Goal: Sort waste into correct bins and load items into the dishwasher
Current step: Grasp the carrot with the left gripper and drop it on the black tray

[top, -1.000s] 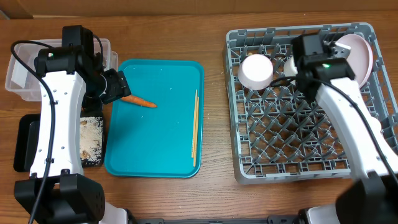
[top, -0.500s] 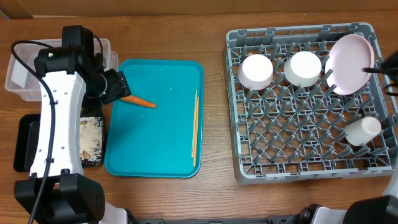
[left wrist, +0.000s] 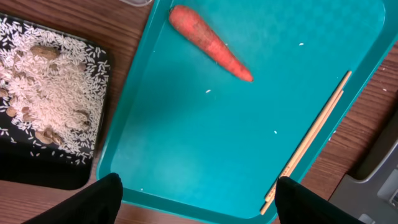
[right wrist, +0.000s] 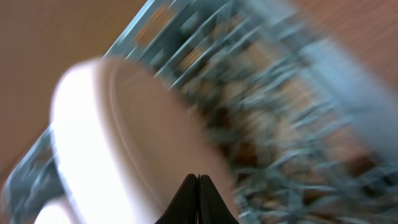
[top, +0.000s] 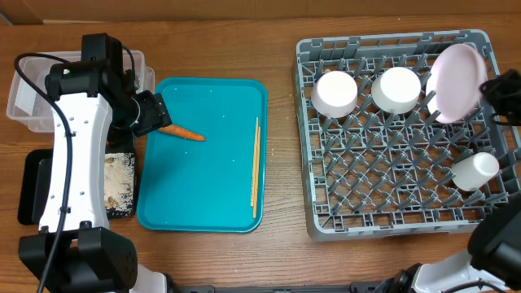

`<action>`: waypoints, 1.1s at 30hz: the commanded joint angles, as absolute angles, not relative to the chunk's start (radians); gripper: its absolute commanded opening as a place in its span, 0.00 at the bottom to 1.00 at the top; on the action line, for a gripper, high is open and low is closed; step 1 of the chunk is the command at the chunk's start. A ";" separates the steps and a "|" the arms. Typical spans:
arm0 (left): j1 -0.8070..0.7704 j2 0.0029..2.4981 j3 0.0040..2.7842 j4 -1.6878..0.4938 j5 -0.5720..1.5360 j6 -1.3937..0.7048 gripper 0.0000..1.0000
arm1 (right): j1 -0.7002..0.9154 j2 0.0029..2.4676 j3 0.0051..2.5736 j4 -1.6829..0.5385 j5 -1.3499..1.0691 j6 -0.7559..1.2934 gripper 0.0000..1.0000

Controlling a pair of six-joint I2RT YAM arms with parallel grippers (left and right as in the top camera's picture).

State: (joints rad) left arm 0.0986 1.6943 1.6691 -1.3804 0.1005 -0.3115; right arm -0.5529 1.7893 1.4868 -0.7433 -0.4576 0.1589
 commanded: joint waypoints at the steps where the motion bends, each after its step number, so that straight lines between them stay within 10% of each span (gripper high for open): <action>1: 0.097 1.689 1.682 -1.386 0.097 -0.292 0.80 | -0.511 1.792 1.507 -0.792 -0.668 -0.022 0.04; 6: 0.097 1.689 1.682 -1.388 0.097 -0.292 0.81 | -0.506 1.783 1.507 -0.822 -0.575 -0.027 0.04; 11: 0.097 1.689 1.682 -1.387 0.097 -0.292 0.88 | -0.503 1.694 1.528 -0.831 -0.400 0.038 0.31; 16: 0.097 1.689 1.682 -1.387 0.107 -0.293 0.91 | -0.419 1.542 1.569 -0.920 -0.356 0.038 0.35; 33: -0.063 1.720 1.379 -1.041 0.043 -0.753 1.00 | 0.142 1.521 1.560 -1.092 -0.322 -0.008 0.64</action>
State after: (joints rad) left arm -0.0509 1.7020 1.4639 -1.1019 0.1226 -0.5781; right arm 0.1310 1.5139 1.5585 -1.0924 -0.3485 -0.0010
